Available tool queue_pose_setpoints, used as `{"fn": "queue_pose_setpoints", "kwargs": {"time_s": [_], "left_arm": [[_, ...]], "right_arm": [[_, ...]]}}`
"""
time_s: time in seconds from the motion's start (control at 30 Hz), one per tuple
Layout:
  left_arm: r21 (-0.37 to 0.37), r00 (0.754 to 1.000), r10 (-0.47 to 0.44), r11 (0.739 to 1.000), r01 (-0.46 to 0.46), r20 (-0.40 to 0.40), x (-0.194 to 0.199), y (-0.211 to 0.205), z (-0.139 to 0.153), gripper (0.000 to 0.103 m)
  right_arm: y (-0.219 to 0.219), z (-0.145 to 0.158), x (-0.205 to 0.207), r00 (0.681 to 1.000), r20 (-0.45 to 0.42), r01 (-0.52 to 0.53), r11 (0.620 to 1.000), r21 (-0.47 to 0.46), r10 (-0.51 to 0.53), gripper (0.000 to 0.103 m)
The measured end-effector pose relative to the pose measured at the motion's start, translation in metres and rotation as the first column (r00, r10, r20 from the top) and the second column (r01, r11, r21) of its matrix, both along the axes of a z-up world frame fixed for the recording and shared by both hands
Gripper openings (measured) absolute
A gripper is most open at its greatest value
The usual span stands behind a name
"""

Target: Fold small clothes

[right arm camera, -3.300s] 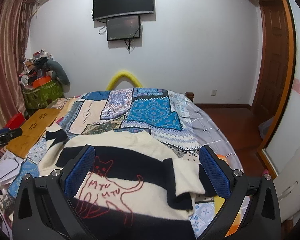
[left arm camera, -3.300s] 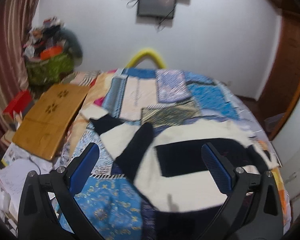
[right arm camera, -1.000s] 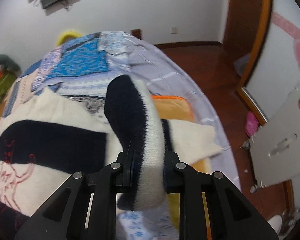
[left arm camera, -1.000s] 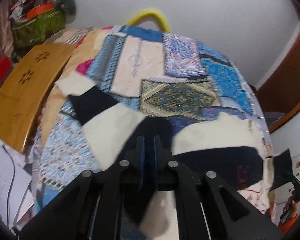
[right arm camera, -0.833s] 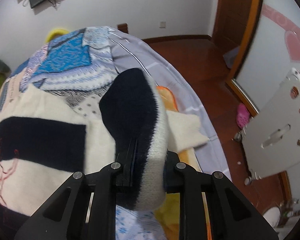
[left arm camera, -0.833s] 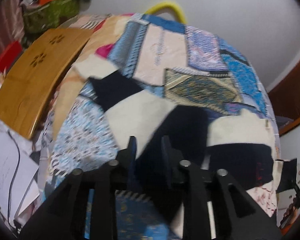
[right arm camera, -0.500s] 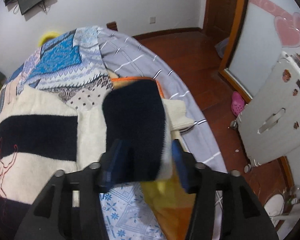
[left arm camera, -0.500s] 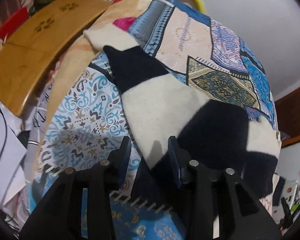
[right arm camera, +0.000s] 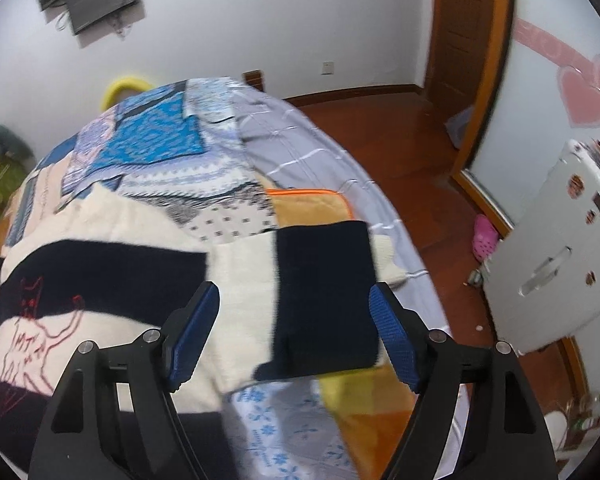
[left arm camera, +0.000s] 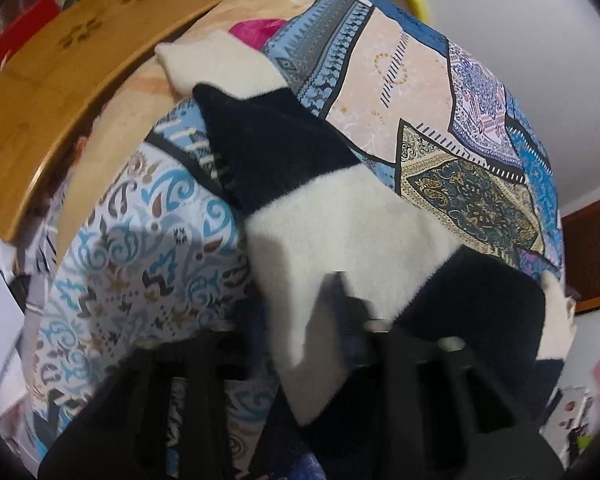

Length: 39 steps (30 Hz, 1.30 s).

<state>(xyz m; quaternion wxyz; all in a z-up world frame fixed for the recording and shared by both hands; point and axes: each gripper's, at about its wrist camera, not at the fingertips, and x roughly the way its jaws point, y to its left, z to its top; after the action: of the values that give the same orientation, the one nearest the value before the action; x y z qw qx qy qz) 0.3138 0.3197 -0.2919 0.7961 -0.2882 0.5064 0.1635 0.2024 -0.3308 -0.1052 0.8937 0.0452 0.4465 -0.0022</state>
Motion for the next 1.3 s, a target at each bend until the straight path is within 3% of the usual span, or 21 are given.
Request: {"fn": "queue_pose_setpoints", "kwargs": {"time_s": [0.17, 0.37, 0.57, 0.73, 0.87, 1.0, 1.1, 1.3], "left_arm": [[0.083, 0.998, -0.050, 0.995, 0.047, 0.031, 0.002, -0.012, 0.021, 0.008], [0.137, 0.976, -0.140, 0.984, 0.117, 0.169, -0.004, -0.042, 0.088, 0.006], [0.187, 0.917, -0.280, 0.954, 0.233, 0.283, -0.015, -0.093, 0.156, 0.006], [0.206, 0.854, -0.395, 0.917, 0.342, 0.339, -0.026, -0.148, 0.191, 0.006], [0.216, 0.814, -0.473, 0.881, 0.422, 0.338, -0.027, -0.195, 0.197, 0.006], [0.245, 0.790, -0.547, 0.835, 0.492, 0.276, -0.023, -0.242, 0.182, 0.006], [0.239, 0.788, -0.574, 0.816, 0.527, 0.222, -0.024, -0.263, 0.163, 0.006], [0.165, 0.794, -0.584, 0.811, 0.562, 0.166, -0.031, -0.279, 0.138, 0.007]], "right_arm": [[0.021, 0.004, 0.004, 0.998, 0.009, -0.064, 0.998, 0.022, 0.064, 0.074], [0.045, 0.014, 0.004, 0.990, 0.034, -0.134, 0.991, 0.026, 0.133, 0.074], [0.064, 0.026, 0.000, 0.980, 0.063, -0.191, 0.981, 0.031, 0.189, 0.074], [0.079, 0.036, -0.004, 0.969, 0.087, -0.236, 0.971, 0.041, 0.232, 0.074], [0.091, 0.043, -0.011, 0.956, 0.110, -0.278, 0.959, 0.057, 0.271, 0.074], [0.104, 0.046, -0.017, 0.944, 0.118, -0.318, 0.946, 0.067, 0.309, 0.074], [0.112, 0.046, -0.020, 0.935, 0.114, -0.344, 0.936, 0.075, 0.334, 0.074], [0.126, 0.047, -0.020, 0.923, 0.113, -0.378, 0.923, 0.078, 0.368, 0.074]]}}
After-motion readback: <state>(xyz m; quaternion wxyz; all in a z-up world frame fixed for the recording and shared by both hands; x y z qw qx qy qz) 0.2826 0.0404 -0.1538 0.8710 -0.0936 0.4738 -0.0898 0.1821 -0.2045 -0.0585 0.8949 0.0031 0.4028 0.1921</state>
